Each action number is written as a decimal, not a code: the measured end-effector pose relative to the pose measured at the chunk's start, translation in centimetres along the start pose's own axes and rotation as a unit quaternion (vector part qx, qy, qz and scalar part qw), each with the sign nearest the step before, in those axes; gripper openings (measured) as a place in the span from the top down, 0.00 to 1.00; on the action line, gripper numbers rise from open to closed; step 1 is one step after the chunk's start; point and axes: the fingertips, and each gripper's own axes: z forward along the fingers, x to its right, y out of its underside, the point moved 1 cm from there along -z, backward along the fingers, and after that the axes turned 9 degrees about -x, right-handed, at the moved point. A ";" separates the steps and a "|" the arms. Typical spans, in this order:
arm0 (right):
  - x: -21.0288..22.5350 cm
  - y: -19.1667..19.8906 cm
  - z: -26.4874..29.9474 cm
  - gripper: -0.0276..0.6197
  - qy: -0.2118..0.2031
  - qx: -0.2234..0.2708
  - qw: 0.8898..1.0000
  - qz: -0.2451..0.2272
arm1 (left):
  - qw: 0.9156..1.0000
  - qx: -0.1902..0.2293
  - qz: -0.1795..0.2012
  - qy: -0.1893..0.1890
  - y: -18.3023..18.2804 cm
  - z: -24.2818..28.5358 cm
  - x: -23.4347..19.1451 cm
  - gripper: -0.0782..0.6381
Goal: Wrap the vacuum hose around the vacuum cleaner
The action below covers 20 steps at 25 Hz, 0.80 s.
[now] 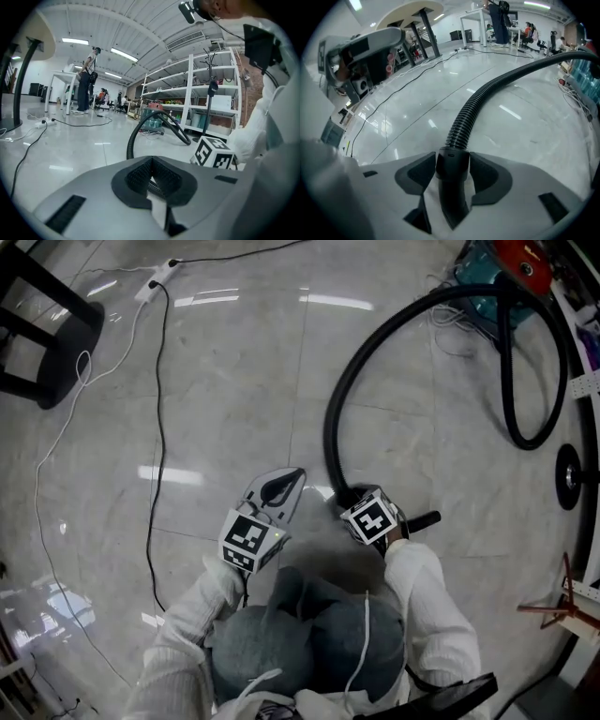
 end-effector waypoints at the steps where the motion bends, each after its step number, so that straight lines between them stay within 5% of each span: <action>1: 0.1 0.0 0.4 0.63 0.003 -0.009 1.000 0.000 | 1.000 0.001 0.000 -0.002 0.1 0.0 -0.2 0.89; 12: 0.6 -0.3 2.1 0.59 0.040 -0.041 0.998 0.033 | 1.000 -0.002 -0.011 -0.013 1.1 0.4 -1.0 0.89; 20: 1.6 -1.6 -2.2 0.59 0.010 0.093 0.992 0.083 | 1.000 -0.002 -0.003 -0.014 -0.5 0.9 -1.3 0.89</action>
